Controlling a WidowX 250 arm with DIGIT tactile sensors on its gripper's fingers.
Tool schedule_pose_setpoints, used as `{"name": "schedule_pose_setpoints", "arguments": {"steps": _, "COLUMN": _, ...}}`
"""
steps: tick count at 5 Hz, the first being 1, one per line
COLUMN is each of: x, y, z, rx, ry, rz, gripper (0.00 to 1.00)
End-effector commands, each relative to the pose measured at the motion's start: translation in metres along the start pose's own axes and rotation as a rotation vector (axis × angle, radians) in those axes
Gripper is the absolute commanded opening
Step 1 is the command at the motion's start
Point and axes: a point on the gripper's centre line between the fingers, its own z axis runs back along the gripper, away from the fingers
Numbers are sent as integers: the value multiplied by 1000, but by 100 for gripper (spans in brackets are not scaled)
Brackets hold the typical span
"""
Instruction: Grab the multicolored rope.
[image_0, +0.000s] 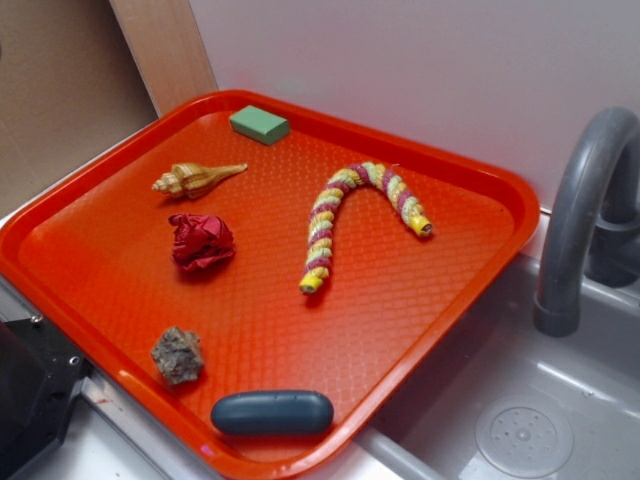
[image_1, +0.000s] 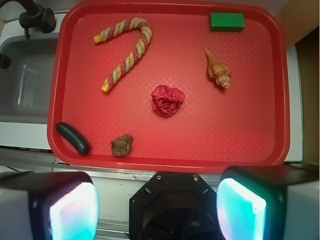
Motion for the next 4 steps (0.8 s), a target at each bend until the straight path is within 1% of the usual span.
{"name": "schedule_pose_setpoints", "arguments": {"steps": 1, "x": 0, "y": 0, "z": 0, "rx": 0, "ry": 0, "rz": 0, "gripper": 100}}
{"name": "schedule_pose_setpoints", "arguments": {"steps": 2, "x": 26, "y": -12, "z": -6, "rx": 21, "ry": -108, "rz": 50, "gripper": 100}}
{"name": "schedule_pose_setpoints", "arguments": {"steps": 3, "x": 52, "y": -18, "z": -20, "rx": 31, "ry": -165, "rz": 121, "gripper": 100}}
{"name": "schedule_pose_setpoints", "arguments": {"steps": 4, "x": 81, "y": -25, "z": -46, "rx": 16, "ry": -196, "rz": 144, "gripper": 100}}
